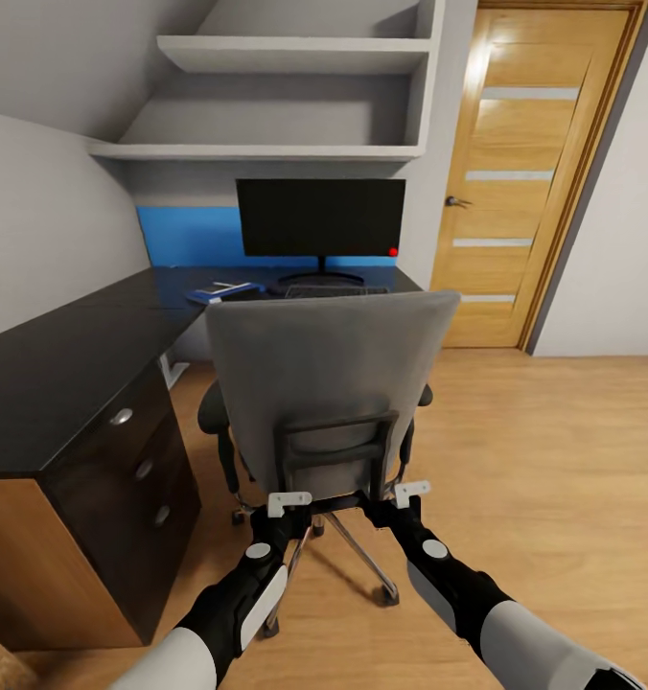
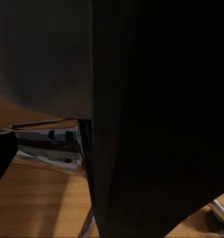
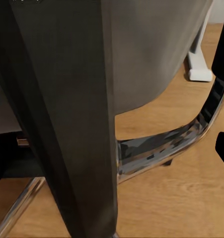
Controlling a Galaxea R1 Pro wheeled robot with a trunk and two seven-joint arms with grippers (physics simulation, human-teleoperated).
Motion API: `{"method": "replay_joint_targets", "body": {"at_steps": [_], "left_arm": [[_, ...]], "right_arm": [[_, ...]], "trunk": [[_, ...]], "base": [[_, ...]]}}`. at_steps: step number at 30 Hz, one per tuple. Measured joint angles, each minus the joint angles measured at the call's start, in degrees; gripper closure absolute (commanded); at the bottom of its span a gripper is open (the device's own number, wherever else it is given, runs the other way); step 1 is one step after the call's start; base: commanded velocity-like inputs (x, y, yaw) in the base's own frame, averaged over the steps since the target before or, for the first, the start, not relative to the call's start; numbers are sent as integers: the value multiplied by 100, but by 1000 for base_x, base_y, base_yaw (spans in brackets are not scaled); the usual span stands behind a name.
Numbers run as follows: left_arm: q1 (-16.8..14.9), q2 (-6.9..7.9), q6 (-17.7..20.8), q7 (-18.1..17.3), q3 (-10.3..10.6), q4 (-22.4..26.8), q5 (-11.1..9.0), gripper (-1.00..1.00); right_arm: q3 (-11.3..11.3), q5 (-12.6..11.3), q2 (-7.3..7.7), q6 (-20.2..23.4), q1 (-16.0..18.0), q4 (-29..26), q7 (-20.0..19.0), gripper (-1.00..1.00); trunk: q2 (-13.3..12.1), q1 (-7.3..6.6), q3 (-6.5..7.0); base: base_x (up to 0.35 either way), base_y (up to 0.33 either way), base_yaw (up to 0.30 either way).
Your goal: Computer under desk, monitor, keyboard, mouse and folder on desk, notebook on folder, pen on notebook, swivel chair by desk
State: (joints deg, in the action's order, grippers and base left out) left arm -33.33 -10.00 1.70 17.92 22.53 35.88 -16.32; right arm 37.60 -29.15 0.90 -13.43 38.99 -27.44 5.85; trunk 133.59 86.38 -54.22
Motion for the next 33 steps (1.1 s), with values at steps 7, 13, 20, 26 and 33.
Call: {"method": "replay_joint_targets", "body": {"at_steps": [7, 13, 20, 26, 33], "left_arm": [[0, 0, 0, -1, -1, -1, 0, -100], [0, 0, -1, -1, -2, -2, -4, -100], [0, 0, -3, -2, -3, 1, 7, -100], [-3, 0, -17, -3, 6, 14, 45, -100], [-2, 0, -19, -2, 5, 14, 28, -100]], "right_arm": [[-1, 2, 0, 0, 1, -1, -2, -100], [-1, 3, 0, -1, -2, -1, -1, -100], [-3, 10, 0, -1, 2, -1, -1, -100], [0, 12, 0, 0, 3, -1, -3, -100], [-1, 7, 0, -1, 3, 0, -1, -100]], "trunk": [[0, 0, 0], [0, 0, 0], [0, 2, 0], [0, 0, 1], [0, 1, 1]], "base": [[325, 0, 0], [324, 0, 0], [231, 0, 0], [258, 0, 0], [266, 0, 0]]}}
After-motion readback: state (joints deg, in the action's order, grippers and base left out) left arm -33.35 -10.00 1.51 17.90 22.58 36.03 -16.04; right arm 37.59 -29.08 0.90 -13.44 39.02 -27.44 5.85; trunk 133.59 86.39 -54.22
